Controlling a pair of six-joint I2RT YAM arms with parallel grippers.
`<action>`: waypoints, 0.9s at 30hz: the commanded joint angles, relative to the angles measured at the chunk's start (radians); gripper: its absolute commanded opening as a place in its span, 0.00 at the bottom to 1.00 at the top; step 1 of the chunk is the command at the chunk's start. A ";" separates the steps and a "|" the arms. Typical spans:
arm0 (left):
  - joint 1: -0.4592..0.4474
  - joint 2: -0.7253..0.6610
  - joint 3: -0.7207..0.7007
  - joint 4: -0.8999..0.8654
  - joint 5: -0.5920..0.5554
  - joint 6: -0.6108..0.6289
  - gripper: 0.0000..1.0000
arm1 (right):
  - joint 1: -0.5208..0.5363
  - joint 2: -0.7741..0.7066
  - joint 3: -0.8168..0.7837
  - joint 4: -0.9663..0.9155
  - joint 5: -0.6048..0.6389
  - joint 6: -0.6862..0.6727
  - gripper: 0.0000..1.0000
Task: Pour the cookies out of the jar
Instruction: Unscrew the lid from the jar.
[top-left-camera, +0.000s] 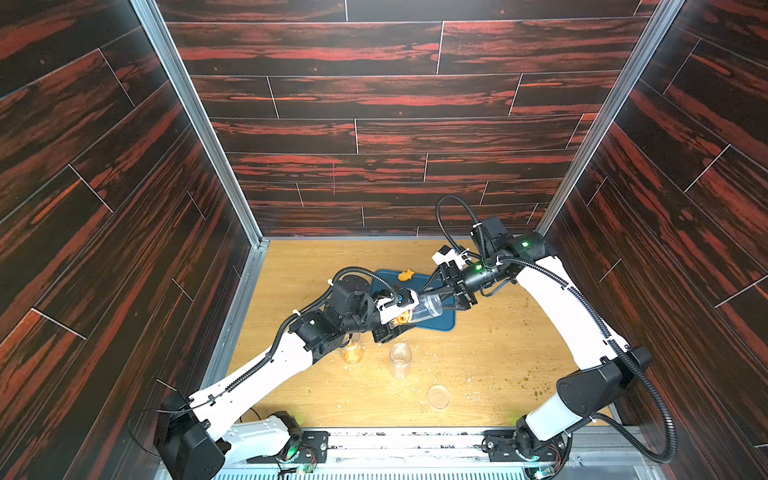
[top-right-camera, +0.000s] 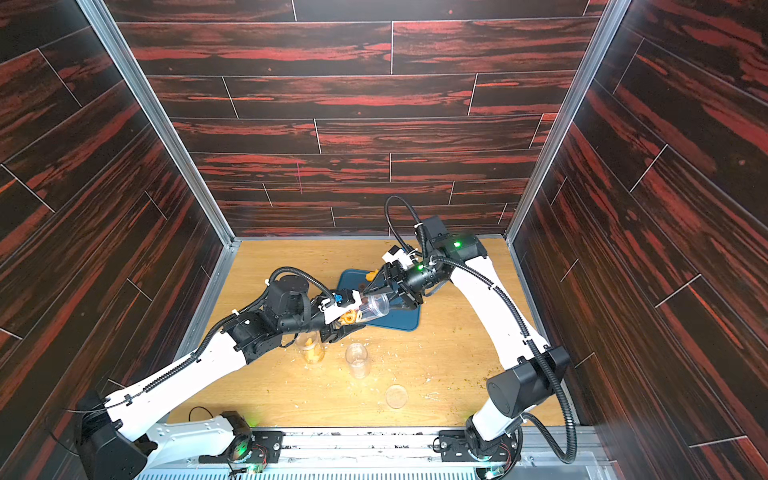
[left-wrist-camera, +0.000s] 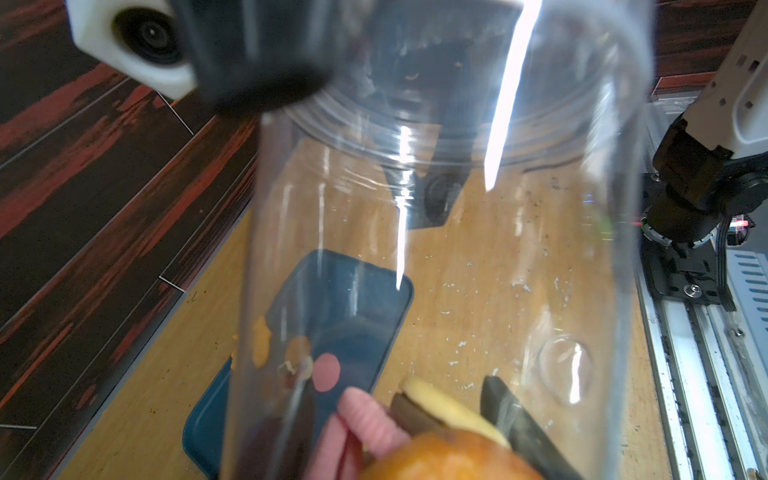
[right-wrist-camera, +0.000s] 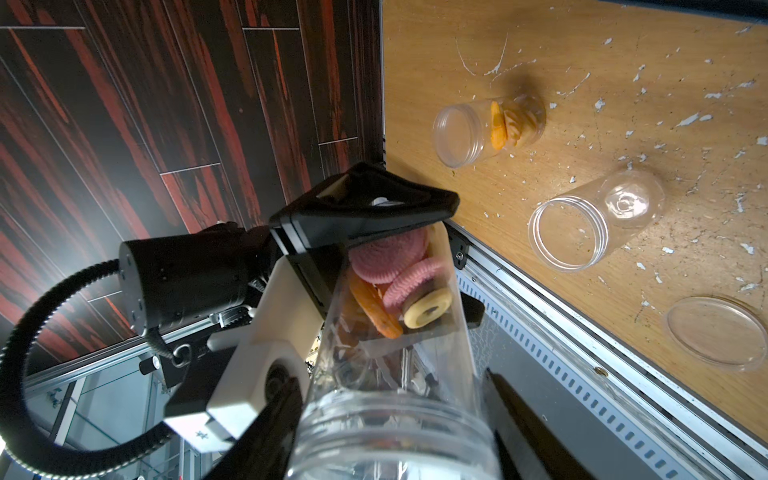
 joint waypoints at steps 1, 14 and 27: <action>0.008 -0.016 0.030 -0.051 0.013 0.016 0.40 | 0.007 0.017 0.030 -0.028 -0.044 -0.041 0.71; 0.008 -0.027 0.030 -0.087 -0.020 0.009 0.30 | 0.006 0.014 0.033 -0.009 -0.022 -0.026 0.87; 0.011 -0.049 0.011 -0.071 -0.054 -0.023 0.29 | 0.012 -0.028 -0.070 0.074 -0.041 0.028 0.84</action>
